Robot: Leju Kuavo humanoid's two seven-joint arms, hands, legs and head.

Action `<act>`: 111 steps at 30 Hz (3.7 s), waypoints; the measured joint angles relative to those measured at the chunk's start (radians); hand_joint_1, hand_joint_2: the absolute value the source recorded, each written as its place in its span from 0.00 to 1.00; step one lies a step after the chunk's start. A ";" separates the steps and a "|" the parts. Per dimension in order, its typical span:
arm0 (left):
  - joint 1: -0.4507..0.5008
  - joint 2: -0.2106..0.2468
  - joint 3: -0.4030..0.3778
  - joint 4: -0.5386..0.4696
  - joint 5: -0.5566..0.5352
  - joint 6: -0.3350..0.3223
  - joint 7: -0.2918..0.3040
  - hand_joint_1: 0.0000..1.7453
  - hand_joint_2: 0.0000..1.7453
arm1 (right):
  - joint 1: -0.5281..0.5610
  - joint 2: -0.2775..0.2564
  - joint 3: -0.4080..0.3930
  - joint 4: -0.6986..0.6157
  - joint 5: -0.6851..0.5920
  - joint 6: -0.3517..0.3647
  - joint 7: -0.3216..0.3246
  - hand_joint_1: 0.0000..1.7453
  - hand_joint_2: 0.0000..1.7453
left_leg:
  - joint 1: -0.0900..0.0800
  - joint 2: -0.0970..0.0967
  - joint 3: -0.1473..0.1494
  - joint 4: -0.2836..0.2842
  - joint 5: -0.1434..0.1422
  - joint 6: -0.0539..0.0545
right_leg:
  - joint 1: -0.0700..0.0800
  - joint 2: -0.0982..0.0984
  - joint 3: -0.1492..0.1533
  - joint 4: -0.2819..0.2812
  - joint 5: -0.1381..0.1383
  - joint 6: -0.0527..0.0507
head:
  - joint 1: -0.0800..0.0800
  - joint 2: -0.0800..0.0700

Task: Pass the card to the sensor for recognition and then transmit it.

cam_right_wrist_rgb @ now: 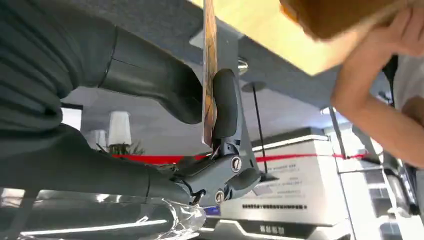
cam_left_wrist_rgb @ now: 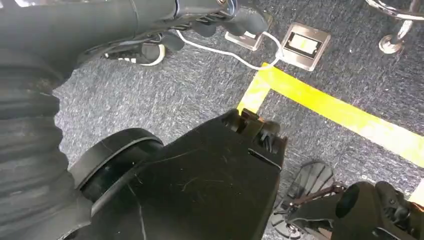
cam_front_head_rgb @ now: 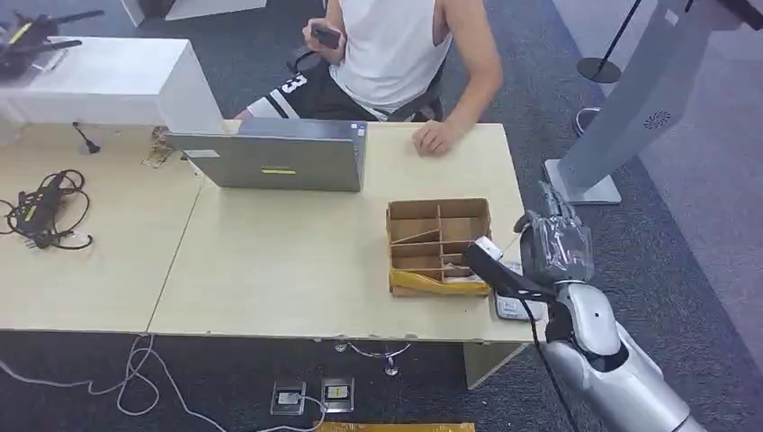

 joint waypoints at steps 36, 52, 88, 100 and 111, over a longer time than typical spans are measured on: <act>0.004 0.003 0.000 0.000 0.027 0.000 0.000 0.00 1.00 | 0.024 0.059 0.115 0.246 -0.138 -0.050 -0.035 1.00 1.00 | 0.000 0.000 0.000 0.000 0.000 0.000 | 0.000 0.000 0.000 0.000 0.000 0.000 | 0.000 0.000; 0.009 0.003 0.002 0.000 0.038 0.000 0.000 0.00 1.00 | -0.002 0.075 0.115 0.283 -0.156 -0.076 -0.044 1.00 1.00 | 0.000 0.000 0.000 0.000 0.000 0.000 | 0.000 0.000 0.000 0.000 0.000 0.000 | 0.000 0.000; 0.010 0.002 0.000 0.000 0.042 0.003 0.001 0.00 1.00 | -0.113 0.049 0.031 0.283 -0.127 -0.169 -0.030 1.00 1.00 | 0.000 0.001 0.000 0.000 0.000 0.000 | 0.000 0.001 0.000 0.000 0.000 0.000 | 0.000 0.000; 0.009 0.003 -0.001 0.000 0.047 0.003 0.001 0.00 1.00 | -0.040 0.016 -0.011 0.309 -0.132 -0.188 -0.014 1.00 1.00 | 0.000 0.001 0.000 0.000 0.000 0.000 | 0.000 0.001 -0.001 0.000 0.000 0.000 | 0.000 0.000; 0.007 0.002 -0.001 0.000 0.043 0.003 0.001 0.00 1.00 | 0.061 -0.002 -0.018 0.273 -0.129 -0.176 -0.011 1.00 1.00 | 0.000 0.001 0.000 0.000 0.000 0.000 | 0.000 0.001 -0.001 0.000 0.000 0.000 | 0.000 0.000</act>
